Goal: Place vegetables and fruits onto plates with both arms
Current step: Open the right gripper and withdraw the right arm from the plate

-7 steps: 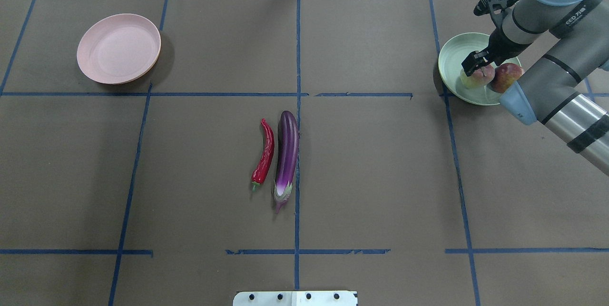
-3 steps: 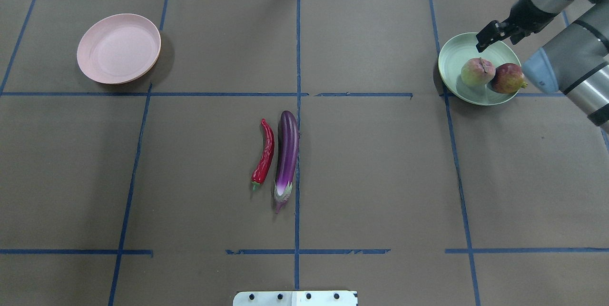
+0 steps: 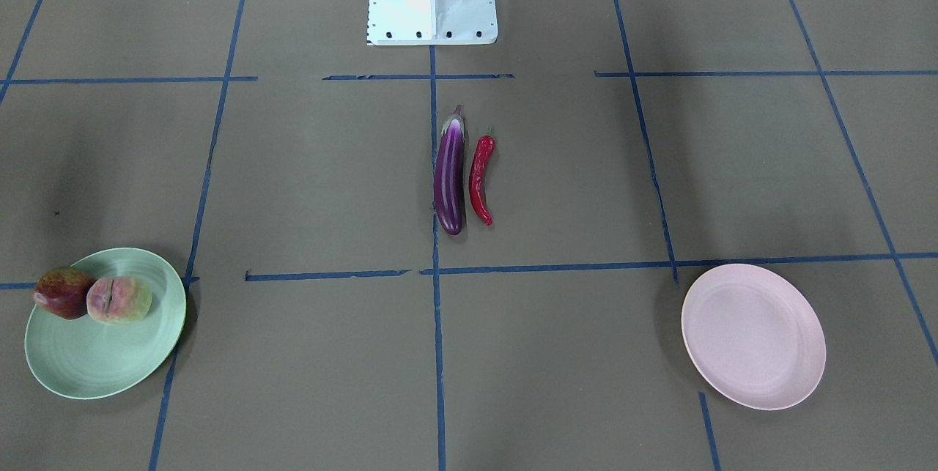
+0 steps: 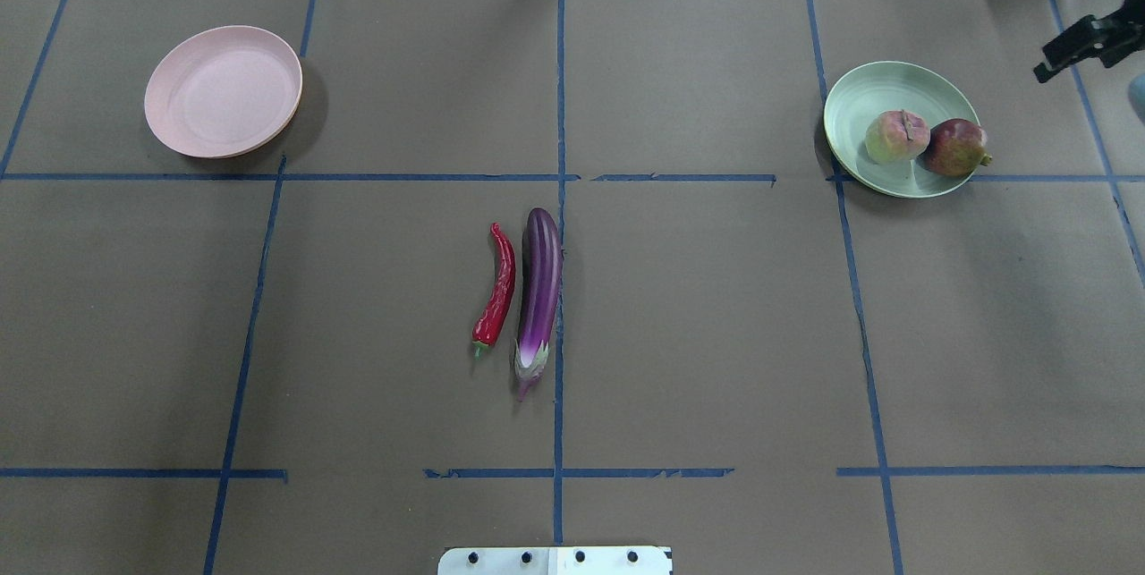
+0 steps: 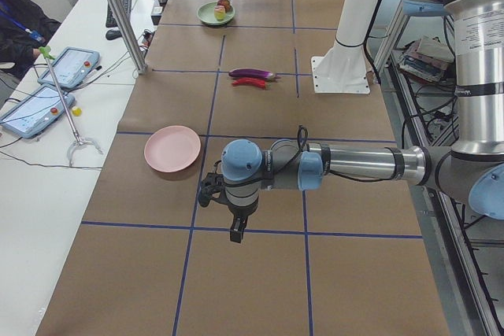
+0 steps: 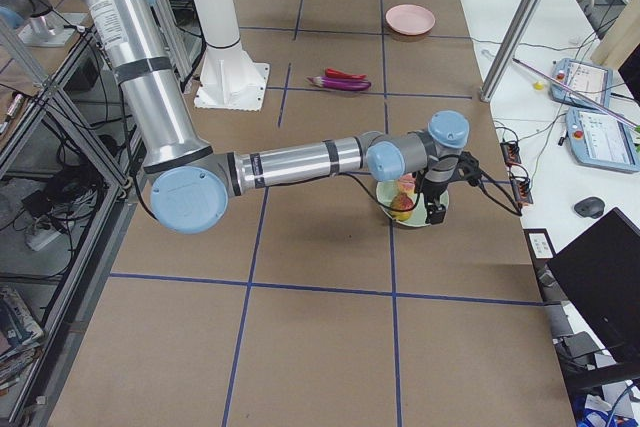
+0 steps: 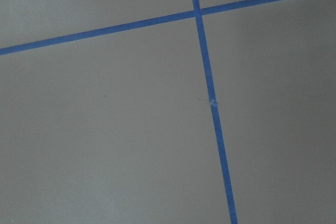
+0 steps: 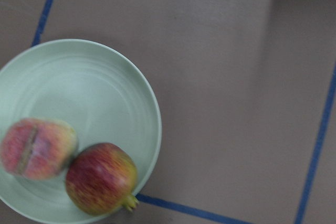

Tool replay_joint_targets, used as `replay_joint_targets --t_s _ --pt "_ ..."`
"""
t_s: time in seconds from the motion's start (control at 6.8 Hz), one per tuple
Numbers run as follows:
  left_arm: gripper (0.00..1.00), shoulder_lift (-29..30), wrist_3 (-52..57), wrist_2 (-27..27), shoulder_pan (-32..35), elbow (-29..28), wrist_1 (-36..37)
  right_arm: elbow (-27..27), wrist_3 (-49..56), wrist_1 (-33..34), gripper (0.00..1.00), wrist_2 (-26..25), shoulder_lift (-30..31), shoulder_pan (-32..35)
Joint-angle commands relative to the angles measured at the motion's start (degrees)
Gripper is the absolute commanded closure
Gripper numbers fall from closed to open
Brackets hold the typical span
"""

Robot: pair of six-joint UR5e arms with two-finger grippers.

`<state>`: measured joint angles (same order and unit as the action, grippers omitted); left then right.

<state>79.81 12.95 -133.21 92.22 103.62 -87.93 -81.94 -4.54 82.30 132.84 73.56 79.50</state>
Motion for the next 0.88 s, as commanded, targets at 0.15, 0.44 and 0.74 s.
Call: replay_joint_targets --t_s 0.15,0.44,0.74 --pt "0.0 1.58 -0.46 0.06 -0.2 1.24 -7.75 -10.81 9.02 6.54 0.0 0.14 15.68 8.65" --pt "0.0 2.36 -5.86 -3.08 -2.82 1.5 -8.05 -18.32 7.97 7.17 0.0 0.4 23.01 8.74" --pt "0.0 8.16 -17.14 -4.07 -10.69 1.85 -8.13 -18.43 7.97 7.09 0.0 0.49 23.21 8.74"
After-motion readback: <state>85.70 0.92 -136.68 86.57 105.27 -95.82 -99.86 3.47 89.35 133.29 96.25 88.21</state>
